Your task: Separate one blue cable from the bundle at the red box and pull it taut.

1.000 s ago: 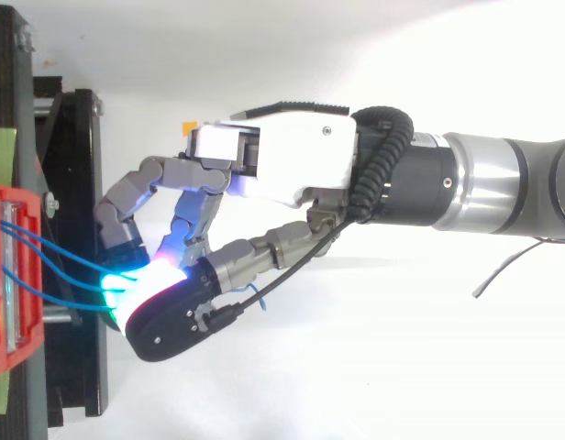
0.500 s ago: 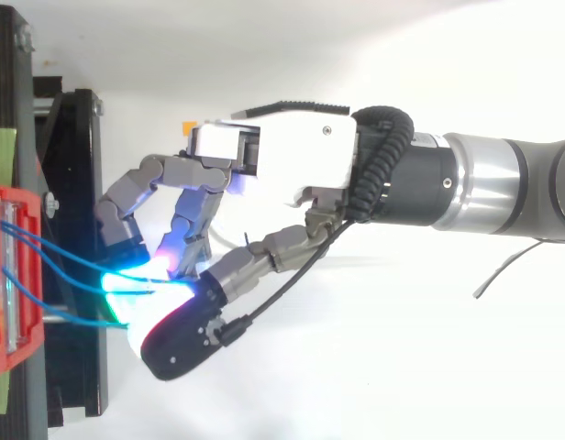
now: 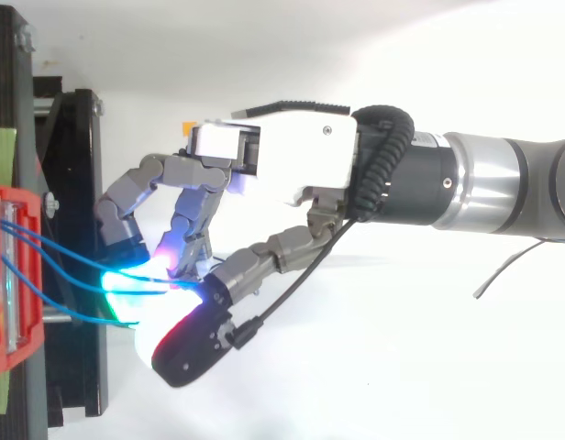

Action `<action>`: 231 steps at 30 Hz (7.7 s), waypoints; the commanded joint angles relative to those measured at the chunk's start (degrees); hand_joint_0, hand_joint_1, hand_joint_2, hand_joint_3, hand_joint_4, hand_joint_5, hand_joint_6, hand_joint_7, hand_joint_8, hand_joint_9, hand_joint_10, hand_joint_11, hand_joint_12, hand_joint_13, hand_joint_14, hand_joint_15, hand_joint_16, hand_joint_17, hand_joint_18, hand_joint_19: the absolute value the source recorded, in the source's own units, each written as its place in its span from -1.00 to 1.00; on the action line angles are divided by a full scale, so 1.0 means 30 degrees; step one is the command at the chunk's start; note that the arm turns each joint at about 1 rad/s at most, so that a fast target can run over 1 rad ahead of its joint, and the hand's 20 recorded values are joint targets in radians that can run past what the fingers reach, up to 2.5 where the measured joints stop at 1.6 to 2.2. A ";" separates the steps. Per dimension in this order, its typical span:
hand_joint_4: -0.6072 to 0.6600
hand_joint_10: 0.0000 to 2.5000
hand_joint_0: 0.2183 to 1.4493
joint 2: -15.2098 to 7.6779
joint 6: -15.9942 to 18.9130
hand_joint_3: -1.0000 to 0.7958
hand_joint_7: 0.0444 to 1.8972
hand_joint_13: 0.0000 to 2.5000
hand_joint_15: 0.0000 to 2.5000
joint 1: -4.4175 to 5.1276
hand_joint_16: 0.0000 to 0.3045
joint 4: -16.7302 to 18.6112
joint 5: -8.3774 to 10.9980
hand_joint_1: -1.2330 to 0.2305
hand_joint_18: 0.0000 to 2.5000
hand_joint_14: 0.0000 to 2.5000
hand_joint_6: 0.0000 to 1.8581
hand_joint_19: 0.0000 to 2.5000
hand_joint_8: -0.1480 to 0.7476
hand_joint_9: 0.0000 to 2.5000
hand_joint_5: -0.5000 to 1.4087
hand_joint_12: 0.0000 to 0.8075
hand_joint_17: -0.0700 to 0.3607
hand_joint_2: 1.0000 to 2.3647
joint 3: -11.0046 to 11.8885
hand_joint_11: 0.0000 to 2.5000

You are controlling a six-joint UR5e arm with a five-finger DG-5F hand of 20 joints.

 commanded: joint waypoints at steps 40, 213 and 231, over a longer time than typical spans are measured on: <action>0.01 -0.99 -0.14 0.0026 0.0129 -0.44 0.21 -0.04 -0.38 -0.0004 -0.68 -0.0106 0.0088 -0.51 -0.08 -0.98 0.01 -0.44 0.22 -0.04 -0.65 0.06 -0.16 -1.00 0.0010 0.00; 0.15 -1.00 -0.23 0.1345 0.3967 -0.38 0.09 -0.05 -0.34 -0.1000 -0.64 -0.2098 0.0205 -0.25 -0.10 -0.98 0.00 -0.42 0.17 0.10 -0.68 0.13 -0.10 -0.99 -0.1162 0.27; 0.16 -1.00 -0.30 0.1345 0.3967 -0.23 0.13 -0.06 -0.33 -0.1000 -0.64 -0.1922 0.0205 -0.24 -0.12 -0.98 -0.01 -0.40 0.21 0.08 -0.66 0.12 -0.10 -0.98 -0.1162 0.25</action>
